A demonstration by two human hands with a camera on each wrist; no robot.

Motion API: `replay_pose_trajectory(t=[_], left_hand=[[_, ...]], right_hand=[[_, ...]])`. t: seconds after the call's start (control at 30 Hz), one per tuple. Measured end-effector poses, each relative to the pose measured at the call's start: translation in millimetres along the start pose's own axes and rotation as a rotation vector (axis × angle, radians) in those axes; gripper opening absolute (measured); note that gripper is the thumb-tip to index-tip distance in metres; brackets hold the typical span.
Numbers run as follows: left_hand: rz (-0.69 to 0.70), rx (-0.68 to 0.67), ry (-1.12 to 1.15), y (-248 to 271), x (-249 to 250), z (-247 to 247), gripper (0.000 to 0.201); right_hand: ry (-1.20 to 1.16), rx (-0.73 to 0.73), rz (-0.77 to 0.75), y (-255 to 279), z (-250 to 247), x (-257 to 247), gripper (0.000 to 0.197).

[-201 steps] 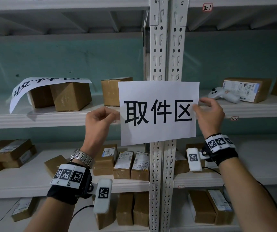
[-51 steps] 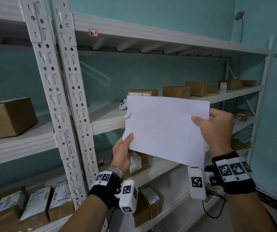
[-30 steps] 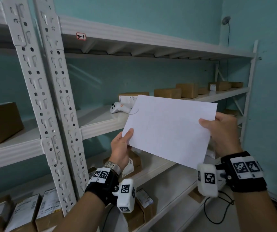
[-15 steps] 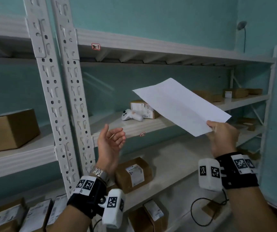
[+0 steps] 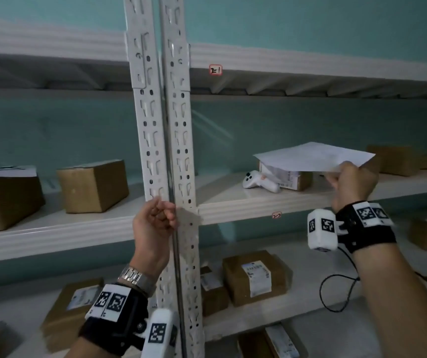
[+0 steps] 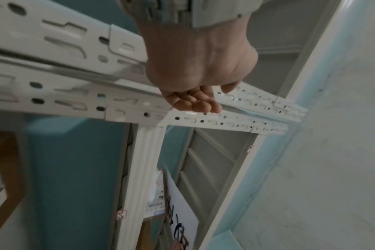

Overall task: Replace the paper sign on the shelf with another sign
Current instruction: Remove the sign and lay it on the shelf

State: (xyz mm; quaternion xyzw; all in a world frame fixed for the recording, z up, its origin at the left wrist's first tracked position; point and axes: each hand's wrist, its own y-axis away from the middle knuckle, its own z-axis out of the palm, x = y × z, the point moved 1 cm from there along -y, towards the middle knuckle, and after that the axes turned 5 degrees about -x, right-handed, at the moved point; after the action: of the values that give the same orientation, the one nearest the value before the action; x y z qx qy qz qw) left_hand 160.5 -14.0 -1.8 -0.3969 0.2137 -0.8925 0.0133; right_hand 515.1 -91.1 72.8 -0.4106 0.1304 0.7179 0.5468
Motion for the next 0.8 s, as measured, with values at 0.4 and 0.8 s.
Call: replay_pose_trajectory(t=[0.4, 0.8], left_hand=[[0.14, 0.077, 0.046, 2, 33, -16, 0.047], [0.174, 0.214, 0.023, 29, 43, -60, 0.042]], right_hand=[[-0.005, -0.076, 0.133, -29, 20, 41, 0.017], [0.043, -0.208, 0.187, -24, 16, 54, 0.03]])
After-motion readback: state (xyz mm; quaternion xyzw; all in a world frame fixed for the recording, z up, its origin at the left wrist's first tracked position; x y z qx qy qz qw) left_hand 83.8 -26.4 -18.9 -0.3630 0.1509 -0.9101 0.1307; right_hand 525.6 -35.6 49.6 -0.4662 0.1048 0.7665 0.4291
